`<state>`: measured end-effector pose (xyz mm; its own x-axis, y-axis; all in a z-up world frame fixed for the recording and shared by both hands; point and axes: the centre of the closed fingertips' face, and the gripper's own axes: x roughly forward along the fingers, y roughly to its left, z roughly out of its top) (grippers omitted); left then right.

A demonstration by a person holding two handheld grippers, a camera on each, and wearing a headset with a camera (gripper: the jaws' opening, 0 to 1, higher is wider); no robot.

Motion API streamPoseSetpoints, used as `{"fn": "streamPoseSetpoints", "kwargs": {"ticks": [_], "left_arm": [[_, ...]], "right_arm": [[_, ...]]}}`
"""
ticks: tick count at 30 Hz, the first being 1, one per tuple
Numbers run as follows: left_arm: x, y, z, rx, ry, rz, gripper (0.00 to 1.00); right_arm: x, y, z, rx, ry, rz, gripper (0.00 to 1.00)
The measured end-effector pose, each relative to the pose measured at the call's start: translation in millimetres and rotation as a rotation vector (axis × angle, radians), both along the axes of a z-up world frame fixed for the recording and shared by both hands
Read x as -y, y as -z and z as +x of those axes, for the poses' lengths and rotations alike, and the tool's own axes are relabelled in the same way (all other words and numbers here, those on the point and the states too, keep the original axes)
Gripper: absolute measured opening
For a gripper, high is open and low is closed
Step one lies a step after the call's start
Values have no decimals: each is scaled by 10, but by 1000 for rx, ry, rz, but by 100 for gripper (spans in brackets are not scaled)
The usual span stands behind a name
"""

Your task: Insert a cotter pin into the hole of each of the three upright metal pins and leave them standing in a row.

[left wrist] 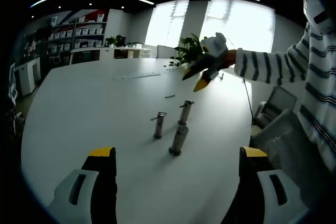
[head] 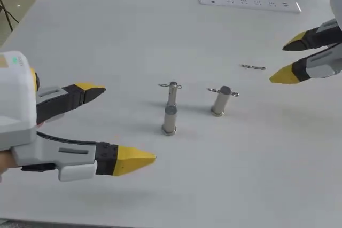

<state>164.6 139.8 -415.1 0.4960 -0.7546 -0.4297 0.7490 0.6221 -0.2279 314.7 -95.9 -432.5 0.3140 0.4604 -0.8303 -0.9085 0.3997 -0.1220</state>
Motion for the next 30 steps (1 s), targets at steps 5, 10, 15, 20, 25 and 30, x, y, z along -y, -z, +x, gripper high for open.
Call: {"fn": "streamPoseSetpoints", "kwargs": {"ticks": [5,10,15,20,25,30], "left_arm": [[-13,49,-9,0,-3,29,96],[-50,87,29,7,-24,57,95],[-47,81,27,10,-21,61,94],[-42,75,10,4,-16,56,92],[-34,76,-1,-5,-15,48,91],[-30,81,-5,-8,-14,47,91]], "right_arm": [[43,124,37,-29,-19,-46,42],[103,267,162,-42,-52,-118,31],[104,337,251,-55,-51,-136,26],[98,393,319,-53,-79,-170,18],[38,423,386,-76,-81,-169,15],[33,500,449,-94,-107,-201,11]]}}
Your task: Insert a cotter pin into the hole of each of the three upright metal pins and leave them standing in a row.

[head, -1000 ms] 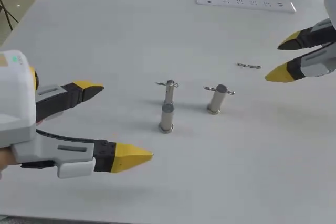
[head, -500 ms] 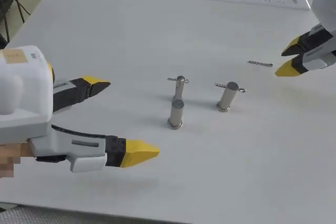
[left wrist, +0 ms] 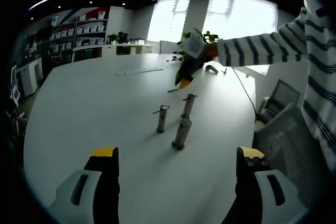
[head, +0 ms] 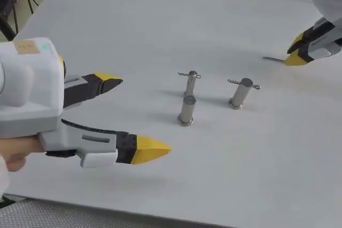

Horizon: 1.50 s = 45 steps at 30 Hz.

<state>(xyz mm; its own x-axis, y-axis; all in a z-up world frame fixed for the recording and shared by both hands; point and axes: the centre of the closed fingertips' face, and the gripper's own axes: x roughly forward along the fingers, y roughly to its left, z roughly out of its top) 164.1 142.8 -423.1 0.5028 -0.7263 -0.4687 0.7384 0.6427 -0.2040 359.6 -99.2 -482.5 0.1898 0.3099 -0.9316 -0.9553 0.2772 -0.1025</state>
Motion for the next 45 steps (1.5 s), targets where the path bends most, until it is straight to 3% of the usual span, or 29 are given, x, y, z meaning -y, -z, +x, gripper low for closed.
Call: {"fn": "streamPoseSetpoints", "kwargs": {"ticks": [12,13,14,19,24,26,38,45], "left_arm": [[29,-11,2,-4,0,-7,88],[33,-26,12,1,-2,-10,87],[40,-43,22,6,-3,-15,87],[93,-108,48,15,3,-30,87],[120,-109,39,17,12,-32,87],[132,-105,32,12,14,-36,87],[158,-132,33,21,20,-43,87],[145,-167,38,29,16,-51,87]], "right_arm": [[-63,127,-45,-39,-39,-43,3],[-114,133,-90,-56,-89,-36,0],[-77,141,-74,-45,-53,-57,0],[-57,172,-20,-39,-89,-87,0],[-49,178,15,-40,-56,-85,0],[-55,179,44,-17,-65,-93,0],[-102,158,25,25,-110,-154,0],[-47,115,-21,47,-87,-167,0]]}}
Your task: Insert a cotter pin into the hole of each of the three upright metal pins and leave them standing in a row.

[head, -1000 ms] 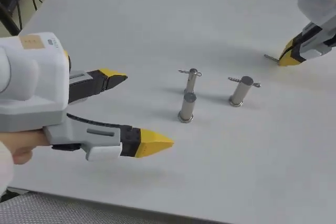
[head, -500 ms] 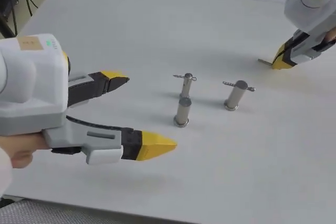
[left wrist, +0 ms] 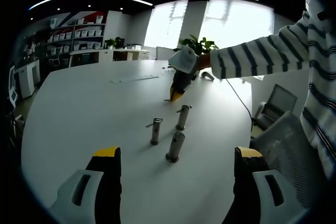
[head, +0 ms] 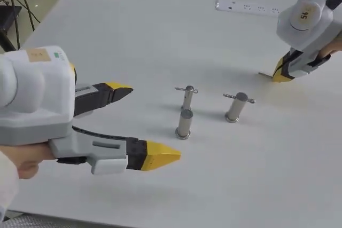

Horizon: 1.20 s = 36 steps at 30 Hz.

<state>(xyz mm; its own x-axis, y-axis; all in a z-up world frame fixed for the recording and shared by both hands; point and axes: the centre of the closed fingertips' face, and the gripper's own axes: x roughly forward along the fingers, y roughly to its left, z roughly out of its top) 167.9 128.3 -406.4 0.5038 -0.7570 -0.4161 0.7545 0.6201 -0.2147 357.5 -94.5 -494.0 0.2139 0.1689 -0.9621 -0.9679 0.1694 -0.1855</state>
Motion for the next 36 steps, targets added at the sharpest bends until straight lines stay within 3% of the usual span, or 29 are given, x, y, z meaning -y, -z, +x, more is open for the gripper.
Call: {"fn": "streamPoseSetpoints", "kwargs": {"ticks": [6,10,12,19,28,36], "left_arm": [[15,-25,20,5,-1,-8,87],[36,-21,34,-4,6,-9,87],[42,-16,42,-4,10,-6,87],[60,-47,103,-10,3,-18,86],[105,-93,175,-7,-7,-33,83],[171,-124,256,-12,-2,-34,80]], "right_arm": [[17,-140,-43,20,36,42,0],[-67,-316,-78,71,25,95,0],[-166,-424,-87,103,17,150,0],[-335,-713,-175,187,-30,217,0],[-535,-1008,-435,309,-109,281,0],[-695,-1156,-645,354,-121,363,0]]}}
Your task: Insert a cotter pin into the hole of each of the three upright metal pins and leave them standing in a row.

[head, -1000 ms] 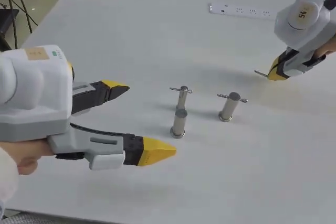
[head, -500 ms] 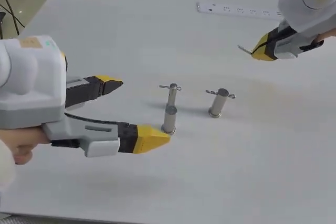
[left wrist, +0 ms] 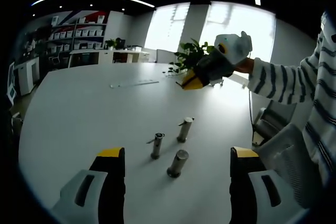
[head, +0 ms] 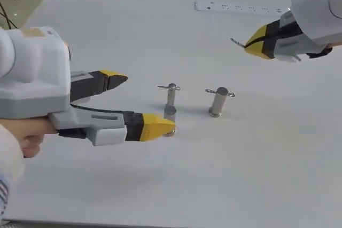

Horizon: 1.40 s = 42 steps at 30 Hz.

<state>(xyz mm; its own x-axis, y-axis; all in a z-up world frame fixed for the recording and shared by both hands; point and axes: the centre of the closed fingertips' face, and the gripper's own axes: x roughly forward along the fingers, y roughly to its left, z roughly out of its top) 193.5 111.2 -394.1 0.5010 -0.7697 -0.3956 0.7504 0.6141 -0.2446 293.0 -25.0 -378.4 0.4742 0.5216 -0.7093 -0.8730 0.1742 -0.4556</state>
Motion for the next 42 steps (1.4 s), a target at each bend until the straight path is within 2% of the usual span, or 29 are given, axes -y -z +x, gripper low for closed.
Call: {"fn": "streamPoseSetpoints", "kwargs": {"ticks": [2,6,8,10,12,17,23,25,27,29,30,32,34,35,37,40,42], "left_arm": [[24,-15,17,-8,5,-5,78],[85,-41,34,-27,22,-21,72],[107,-48,46,-30,25,-23,70],[139,-59,63,-31,29,-27,70],[169,-70,72,-37,31,-37,67],[272,-99,110,-67,30,-83,59],[427,-111,110,-100,54,-113,47],[478,-131,130,-114,41,-138,42],[522,-134,151,-118,33,-143,34],[566,-140,155,-134,31,-156,30],[592,-153,156,-155,23,-178,29],[622,-185,153,-168,26,-207,27],[634,-218,168,-189,11,-239,24],[643,-240,169,-222,-4,-270,21],[640,-239,175,-230,-1,-274,15],[627,-219,194,-231,-16,-264,12],[629,-206,184,-251,-16,-269,9]], "right_arm": [[-45,-40,-40,10,-2,24,0],[-116,-70,-126,35,-17,36,0],[-146,-49,-178,44,-34,27,0],[-196,-21,-247,35,-50,54,0],[-218,28,-299,35,-57,51,0],[-322,80,-446,45,-96,55,0],[-466,110,-596,57,-128,67,0],[-509,90,-616,72,-131,76,0],[-573,63,-657,83,-137,88,0],[-624,42,-694,101,-153,81,0],[-656,22,-721,102,-160,87,0],[-699,3,-750,94,-164,107,0],[-721,13,-772,101,-170,97,0],[-733,17,-784,102,-173,96,0],[-750,27,-807,93,-179,98,0],[-763,51,-833,91,-182,96,0],[-765,54,-841,97,-183,93,0]]}}
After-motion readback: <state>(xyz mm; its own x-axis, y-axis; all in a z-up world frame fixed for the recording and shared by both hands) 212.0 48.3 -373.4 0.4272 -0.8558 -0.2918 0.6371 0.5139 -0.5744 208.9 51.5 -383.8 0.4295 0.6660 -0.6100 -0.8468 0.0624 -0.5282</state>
